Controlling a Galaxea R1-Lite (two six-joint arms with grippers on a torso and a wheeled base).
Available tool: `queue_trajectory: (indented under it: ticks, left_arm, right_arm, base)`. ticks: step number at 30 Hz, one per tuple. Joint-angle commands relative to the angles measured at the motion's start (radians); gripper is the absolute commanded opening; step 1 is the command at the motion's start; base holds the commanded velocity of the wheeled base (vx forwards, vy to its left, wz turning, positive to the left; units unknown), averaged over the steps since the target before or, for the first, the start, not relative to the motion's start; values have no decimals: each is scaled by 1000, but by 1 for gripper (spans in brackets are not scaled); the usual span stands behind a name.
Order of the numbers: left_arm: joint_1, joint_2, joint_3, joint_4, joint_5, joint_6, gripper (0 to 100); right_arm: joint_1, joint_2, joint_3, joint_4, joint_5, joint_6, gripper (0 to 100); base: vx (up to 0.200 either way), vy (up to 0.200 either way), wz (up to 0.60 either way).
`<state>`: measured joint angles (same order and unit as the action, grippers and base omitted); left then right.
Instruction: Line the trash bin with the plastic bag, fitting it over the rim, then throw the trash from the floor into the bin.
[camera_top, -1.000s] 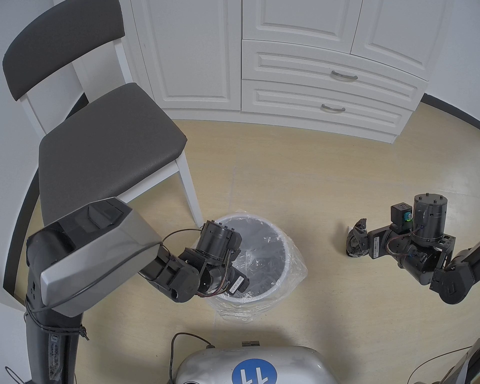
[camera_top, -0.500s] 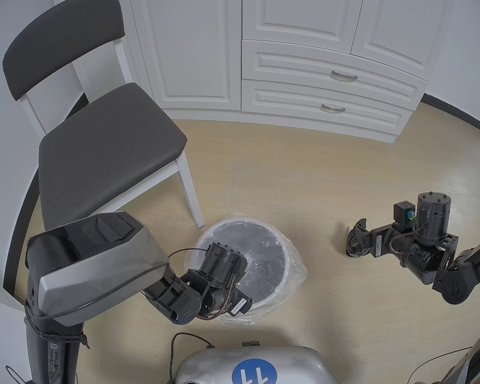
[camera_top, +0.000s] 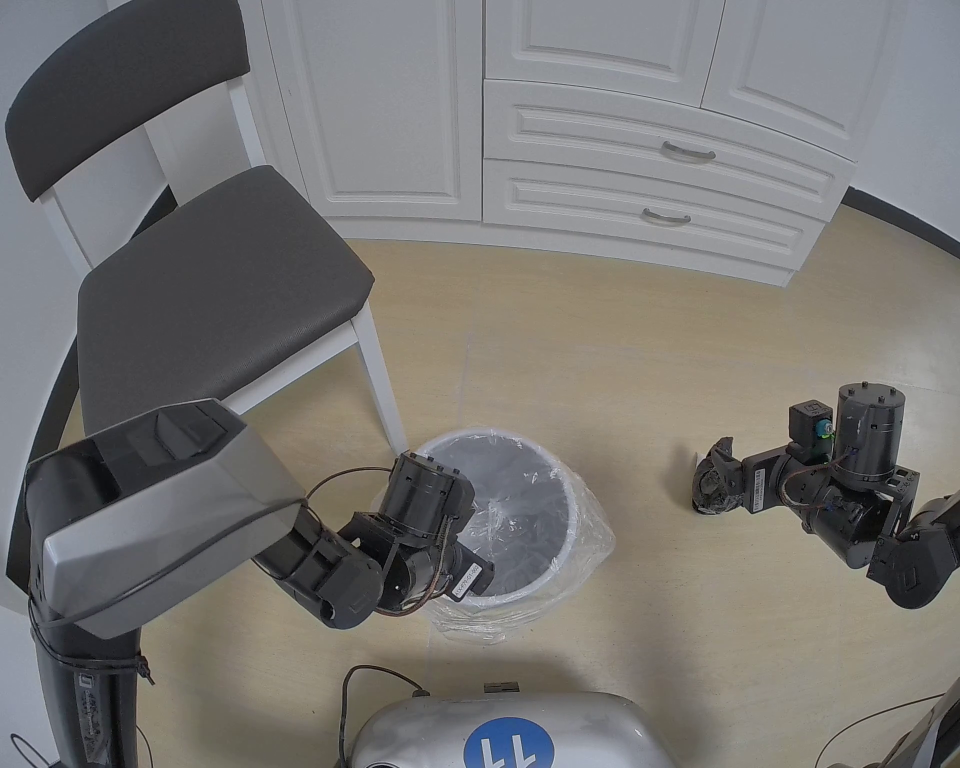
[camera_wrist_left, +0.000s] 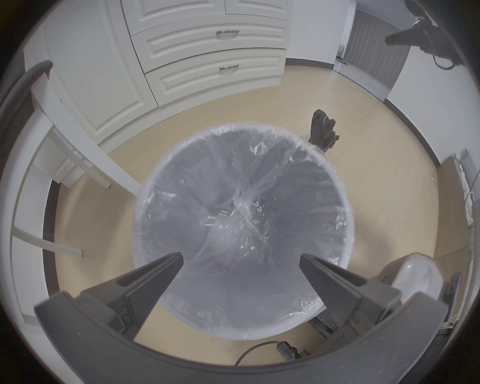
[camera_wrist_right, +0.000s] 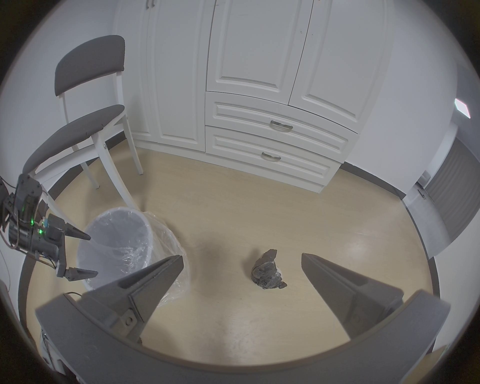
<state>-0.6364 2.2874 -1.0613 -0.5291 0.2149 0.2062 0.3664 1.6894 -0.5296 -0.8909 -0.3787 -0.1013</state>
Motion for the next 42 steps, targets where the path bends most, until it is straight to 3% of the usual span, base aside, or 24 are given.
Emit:
queue_trajectory:
  ticks: [1, 14, 23, 31, 42]
  left_arm:
    - [6, -45, 6, 1, 0, -1, 100]
    - [70, 69, -55, -61, -6, -8, 100]
    - [66, 60, -43, -68, -8, -11, 100]
    - [0, -26, 26, -68, -6, -31, 100]
    - [12, -16, 63, -68, -14, -96, 100]
  right_arm:
    - [2, -11, 2, 0, 0, -8, 100]
    - [2, -11, 14, 0, 0, -18, 100]
    - [0, -10, 14, 0, 0, -18, 100]
    - [0, -19, 17, 0, -2, -18, 100]
    - [0, -22, 17, 0, -2, -18, 100]
  base:
    - [0, 0, 0]
    - [0, 0, 0]
    - [0, 0, 0]
    - [0, 0, 0]
    - [0, 0, 0]
